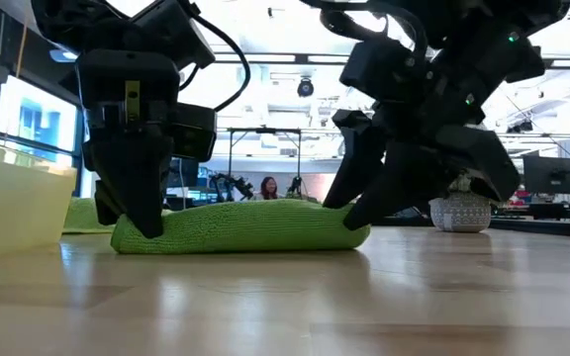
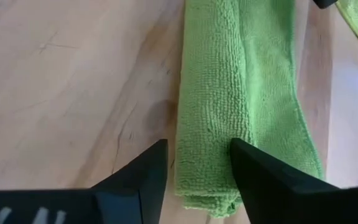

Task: Roll microfiber towels into tight, uniform cylinder then place into a basket
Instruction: Roll the green microfiber towel

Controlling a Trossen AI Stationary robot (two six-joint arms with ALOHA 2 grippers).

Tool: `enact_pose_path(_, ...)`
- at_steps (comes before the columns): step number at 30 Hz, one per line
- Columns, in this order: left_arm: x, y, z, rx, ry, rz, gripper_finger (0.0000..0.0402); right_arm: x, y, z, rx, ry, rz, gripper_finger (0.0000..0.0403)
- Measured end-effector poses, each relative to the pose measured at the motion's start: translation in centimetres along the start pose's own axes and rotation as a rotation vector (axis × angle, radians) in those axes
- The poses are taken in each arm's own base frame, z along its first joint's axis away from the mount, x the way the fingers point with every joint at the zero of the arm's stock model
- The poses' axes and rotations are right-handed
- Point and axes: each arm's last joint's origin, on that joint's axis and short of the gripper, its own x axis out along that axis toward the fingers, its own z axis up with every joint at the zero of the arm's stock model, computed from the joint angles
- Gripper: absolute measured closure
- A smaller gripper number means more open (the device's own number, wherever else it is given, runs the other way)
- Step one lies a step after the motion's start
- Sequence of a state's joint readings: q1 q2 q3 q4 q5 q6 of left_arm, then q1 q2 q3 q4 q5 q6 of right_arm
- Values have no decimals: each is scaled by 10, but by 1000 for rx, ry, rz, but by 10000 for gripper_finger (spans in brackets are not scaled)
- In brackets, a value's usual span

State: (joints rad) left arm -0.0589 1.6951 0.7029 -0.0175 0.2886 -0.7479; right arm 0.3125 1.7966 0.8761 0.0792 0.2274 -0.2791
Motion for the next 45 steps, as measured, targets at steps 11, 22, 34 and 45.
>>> enact_pose_path(11,0,-1,1,5,-4,-21,398,9,-18,-11,64,34,47,179)
enact_pose_path(22,-3,-4,2,59,-15,-38,389,25,-24,-25,204,94,93,219)
enact_pose_path(34,-34,-17,3,161,-72,-77,379,25,-24,-29,307,129,83,384)
enact_pose_path(45,-39,-10,-9,251,51,-10,301,26,-26,-30,403,120,172,399)
